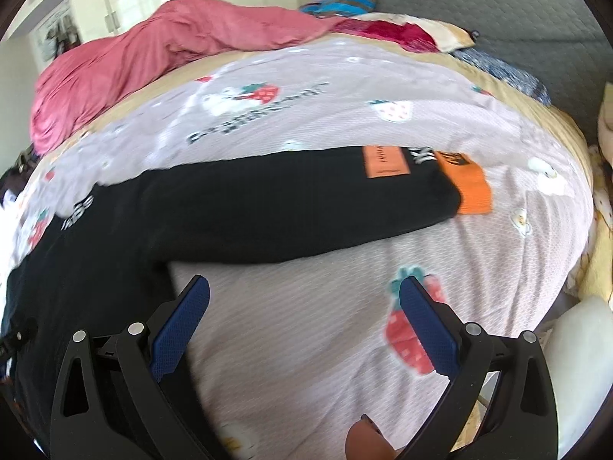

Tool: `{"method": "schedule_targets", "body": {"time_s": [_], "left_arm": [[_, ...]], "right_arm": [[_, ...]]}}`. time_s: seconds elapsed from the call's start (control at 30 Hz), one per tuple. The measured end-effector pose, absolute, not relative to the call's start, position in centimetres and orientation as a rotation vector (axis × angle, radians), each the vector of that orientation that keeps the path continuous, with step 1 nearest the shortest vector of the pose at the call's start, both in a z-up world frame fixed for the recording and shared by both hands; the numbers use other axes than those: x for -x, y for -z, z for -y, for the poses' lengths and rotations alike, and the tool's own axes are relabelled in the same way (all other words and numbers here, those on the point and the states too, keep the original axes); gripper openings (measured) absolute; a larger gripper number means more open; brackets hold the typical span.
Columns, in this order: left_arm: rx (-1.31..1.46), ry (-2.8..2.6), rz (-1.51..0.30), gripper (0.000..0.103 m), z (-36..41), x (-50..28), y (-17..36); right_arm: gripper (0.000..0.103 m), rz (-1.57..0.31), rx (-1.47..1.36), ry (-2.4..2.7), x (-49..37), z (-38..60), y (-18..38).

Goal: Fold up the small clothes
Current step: 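Move the right tool to the orange-cuffed sleeve end and close on it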

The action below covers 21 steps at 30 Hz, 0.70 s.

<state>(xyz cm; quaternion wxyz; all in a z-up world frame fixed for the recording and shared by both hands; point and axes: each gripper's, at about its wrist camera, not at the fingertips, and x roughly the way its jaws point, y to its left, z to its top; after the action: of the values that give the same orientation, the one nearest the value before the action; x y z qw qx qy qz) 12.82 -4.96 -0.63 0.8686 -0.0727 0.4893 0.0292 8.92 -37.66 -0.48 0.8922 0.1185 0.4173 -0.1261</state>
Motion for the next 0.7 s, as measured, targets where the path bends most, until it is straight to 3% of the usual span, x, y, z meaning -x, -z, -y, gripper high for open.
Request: {"method": "schedule_targets", "body": {"time_s": [0.7], "left_arm": [[0.182,-0.003,-1.048,0.094,6.3,-17.6,1.4]], "right_arm": [[0.099,-0.842,-0.67,0.38,-12.0,49.3,4.3]]}}
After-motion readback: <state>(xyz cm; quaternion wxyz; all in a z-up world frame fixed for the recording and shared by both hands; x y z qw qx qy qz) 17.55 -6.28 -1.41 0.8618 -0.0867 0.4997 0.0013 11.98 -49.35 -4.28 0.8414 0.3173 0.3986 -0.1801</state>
